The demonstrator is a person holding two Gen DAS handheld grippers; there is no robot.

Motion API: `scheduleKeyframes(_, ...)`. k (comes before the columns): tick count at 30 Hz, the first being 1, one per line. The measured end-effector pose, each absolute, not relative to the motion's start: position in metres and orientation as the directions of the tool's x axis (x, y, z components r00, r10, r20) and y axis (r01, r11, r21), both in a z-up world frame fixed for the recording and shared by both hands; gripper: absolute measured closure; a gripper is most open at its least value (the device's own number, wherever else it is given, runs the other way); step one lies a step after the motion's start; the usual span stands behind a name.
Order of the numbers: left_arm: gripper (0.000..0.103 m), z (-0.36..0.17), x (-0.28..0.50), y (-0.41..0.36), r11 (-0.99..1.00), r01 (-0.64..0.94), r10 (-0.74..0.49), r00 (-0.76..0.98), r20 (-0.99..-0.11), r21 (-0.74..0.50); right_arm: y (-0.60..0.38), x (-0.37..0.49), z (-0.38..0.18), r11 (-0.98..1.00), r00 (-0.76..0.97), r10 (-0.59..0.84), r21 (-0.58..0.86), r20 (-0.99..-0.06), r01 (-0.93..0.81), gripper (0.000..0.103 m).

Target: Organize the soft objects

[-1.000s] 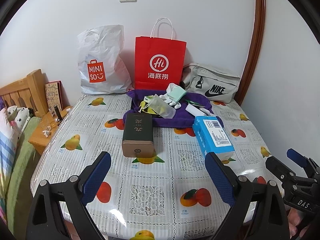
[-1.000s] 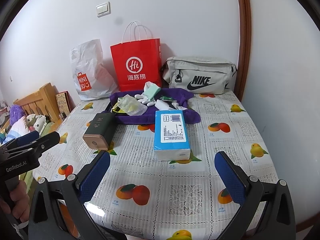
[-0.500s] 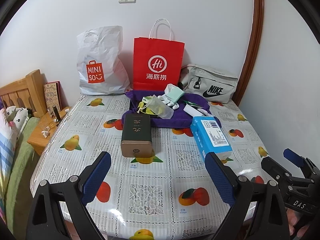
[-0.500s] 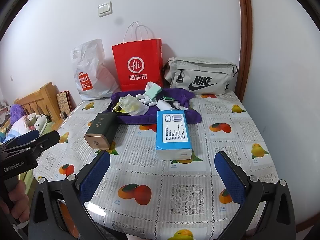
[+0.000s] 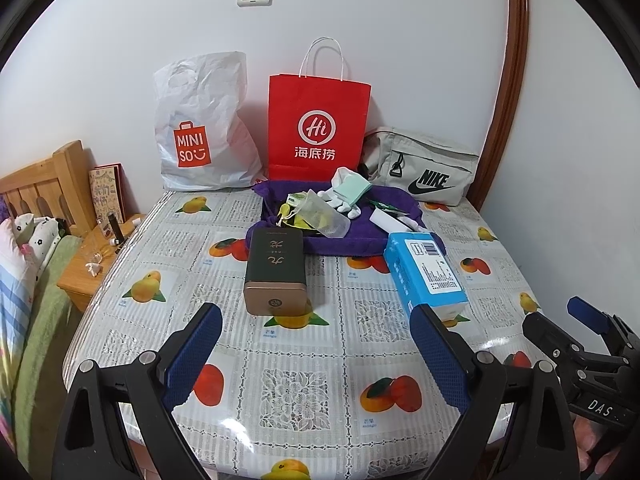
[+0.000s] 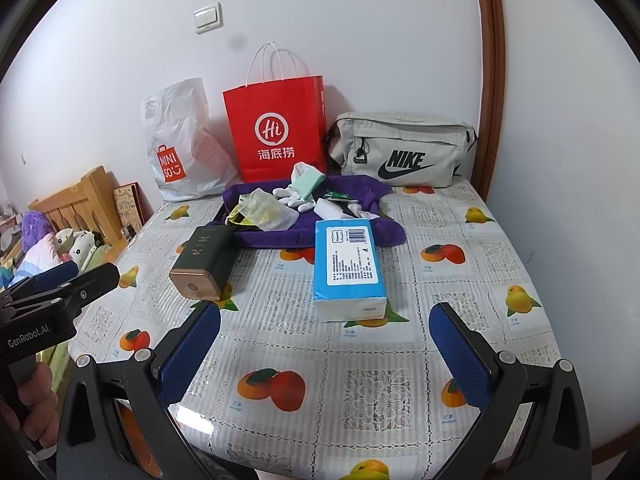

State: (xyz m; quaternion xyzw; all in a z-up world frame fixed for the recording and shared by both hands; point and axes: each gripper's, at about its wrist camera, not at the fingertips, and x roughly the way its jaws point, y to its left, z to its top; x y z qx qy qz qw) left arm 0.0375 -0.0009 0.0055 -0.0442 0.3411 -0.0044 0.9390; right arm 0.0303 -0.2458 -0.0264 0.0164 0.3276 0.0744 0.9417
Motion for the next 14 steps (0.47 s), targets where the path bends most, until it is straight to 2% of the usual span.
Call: scheduleKeyframes(14,0.008,-0.004,0.045,-0.001,0.997,-0.023,-0.033,0.76,-0.649,-0.077,-0.244,0.041,-0.036,0.988,0.761,0.155,0.084,-0.63,-0.131,0.0)
